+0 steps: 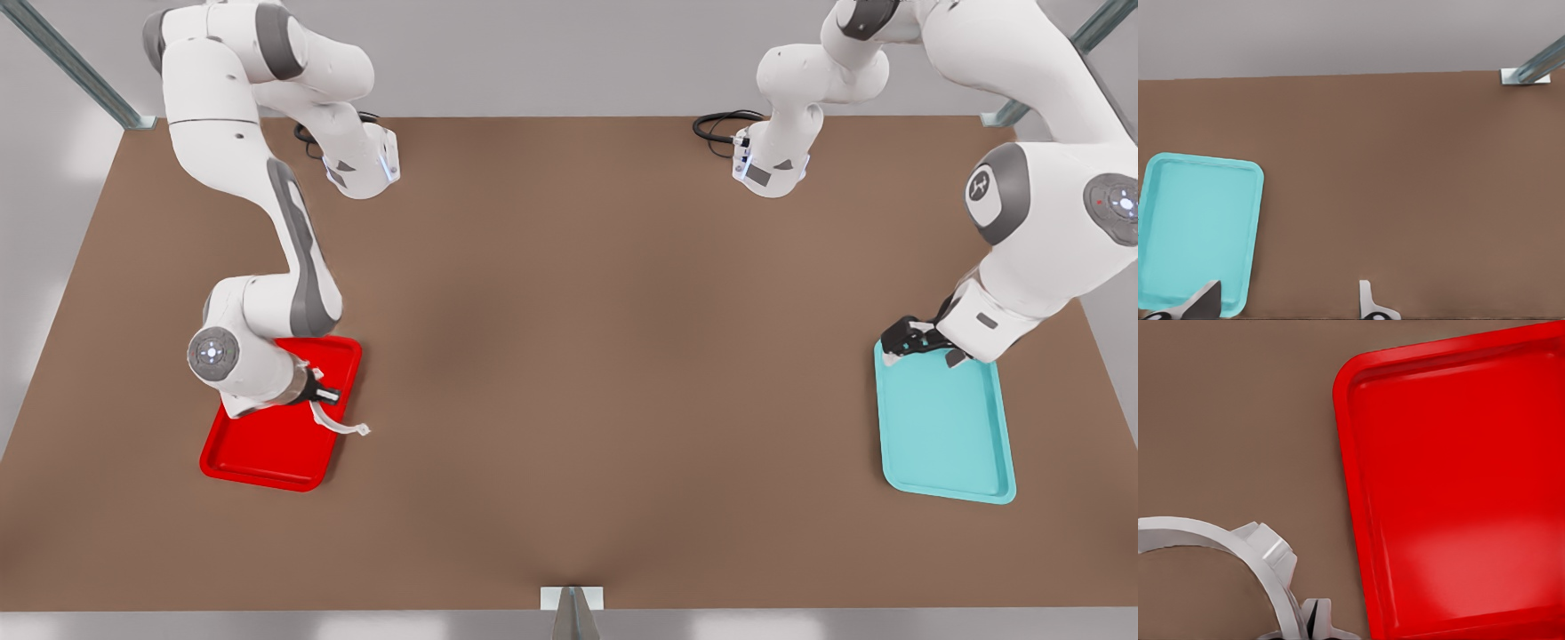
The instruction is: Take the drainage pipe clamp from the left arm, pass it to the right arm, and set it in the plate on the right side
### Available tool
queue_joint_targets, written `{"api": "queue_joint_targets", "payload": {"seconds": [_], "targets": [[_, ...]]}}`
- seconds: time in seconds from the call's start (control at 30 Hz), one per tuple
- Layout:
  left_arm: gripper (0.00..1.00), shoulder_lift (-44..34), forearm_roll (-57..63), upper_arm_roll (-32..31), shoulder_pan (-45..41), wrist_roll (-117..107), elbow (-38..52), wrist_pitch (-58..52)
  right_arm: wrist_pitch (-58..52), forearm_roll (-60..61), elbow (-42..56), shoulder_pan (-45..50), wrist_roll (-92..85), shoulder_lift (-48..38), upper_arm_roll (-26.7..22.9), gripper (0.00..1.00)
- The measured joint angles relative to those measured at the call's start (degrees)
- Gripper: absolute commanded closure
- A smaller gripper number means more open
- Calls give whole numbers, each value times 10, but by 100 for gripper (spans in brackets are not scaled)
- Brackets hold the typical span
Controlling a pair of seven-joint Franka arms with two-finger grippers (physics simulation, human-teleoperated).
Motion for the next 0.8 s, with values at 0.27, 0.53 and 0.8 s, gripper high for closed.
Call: {"api": "queue_joint_targets", "payload": {"seconds": [0.27, 0.53, 0.8], "targets": [[0, 9, 14, 3, -7, 28, -1, -46, 26, 167, -36, -136, -177, 65, 1, 79], [0, 15, 14, 3, -14, 40, -1, -58, 26, 197, -39, -169, -318, 81, 0, 15], [0, 15, 13, 2, -13, 41, -2, -61, -38, 120, 159, -152, -386, 46, 27, 0]]}}
